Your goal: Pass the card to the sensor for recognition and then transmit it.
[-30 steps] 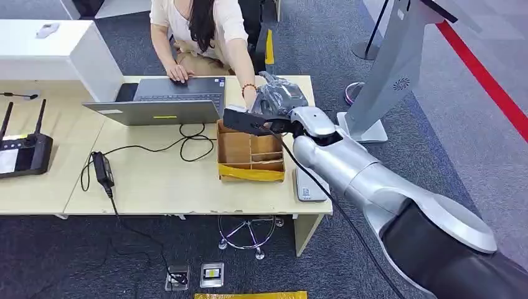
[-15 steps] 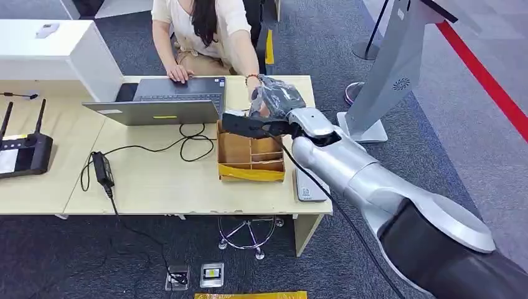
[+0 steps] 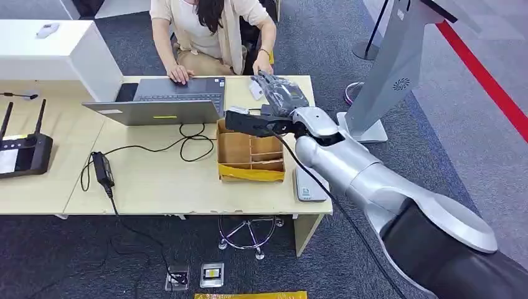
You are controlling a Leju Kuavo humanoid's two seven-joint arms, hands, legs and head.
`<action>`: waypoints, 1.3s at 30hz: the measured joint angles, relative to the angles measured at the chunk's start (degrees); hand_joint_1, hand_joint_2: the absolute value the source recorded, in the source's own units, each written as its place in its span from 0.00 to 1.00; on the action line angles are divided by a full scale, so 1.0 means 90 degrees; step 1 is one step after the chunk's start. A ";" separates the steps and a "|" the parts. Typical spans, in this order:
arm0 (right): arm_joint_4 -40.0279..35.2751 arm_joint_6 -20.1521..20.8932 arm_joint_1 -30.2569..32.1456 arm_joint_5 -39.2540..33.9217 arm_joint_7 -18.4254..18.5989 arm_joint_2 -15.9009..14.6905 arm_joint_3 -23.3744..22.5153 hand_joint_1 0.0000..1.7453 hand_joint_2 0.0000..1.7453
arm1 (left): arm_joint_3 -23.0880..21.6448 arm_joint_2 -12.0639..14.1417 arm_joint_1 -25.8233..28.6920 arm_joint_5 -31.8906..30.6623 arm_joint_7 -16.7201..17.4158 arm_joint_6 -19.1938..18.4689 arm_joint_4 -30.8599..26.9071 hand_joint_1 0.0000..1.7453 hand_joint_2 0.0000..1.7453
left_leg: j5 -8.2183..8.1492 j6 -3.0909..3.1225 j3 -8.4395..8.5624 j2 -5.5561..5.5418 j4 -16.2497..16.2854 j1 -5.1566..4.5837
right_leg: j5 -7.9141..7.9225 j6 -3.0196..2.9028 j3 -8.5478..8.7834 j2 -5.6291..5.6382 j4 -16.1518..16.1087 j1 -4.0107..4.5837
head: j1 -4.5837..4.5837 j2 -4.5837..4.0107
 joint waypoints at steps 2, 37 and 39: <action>-0.0002 -0.0029 0.0000 -0.0034 -0.0019 -0.0049 -0.0044 0.00 0.00 | -0.0002 -0.0002 0.0001 0.0000 0.0000 -0.0019 0.0005 0.00 0.00 | 0.0000 0.0000 0.0000 0.0000 0.0000 0.0000 | 0.0000 0.0000 0.0000 0.0000 0.0000 0.0000 | 0.0000 0.0000; -0.4653 -0.1518 0.2701 -0.0607 0.1229 -0.2649 -0.0966 0.00 0.00 | -0.0019 0.0058 0.0093 0.0527 0.0068 0.0216 0.0010 0.00 0.00 | 0.0012 0.0000 0.0086 0.0018 0.0011 0.0001 | 0.0030 -0.0003 -0.0017 0.0013 0.0001 0.0002 | -0.0002 0.0000; -0.4827 -0.1520 0.2780 -0.0508 0.1270 -0.2725 -0.1017 0.00 0.00 | -0.0053 0.0073 0.0092 0.0551 0.0066 0.0209 0.0010 0.00 0.00 | 0.0012 0.0000 0.0084 0.0018 0.0011 0.0001 | 0.0031 -0.0003 -0.0017 0.0013 0.0000 0.0001 | 0.0000 0.0000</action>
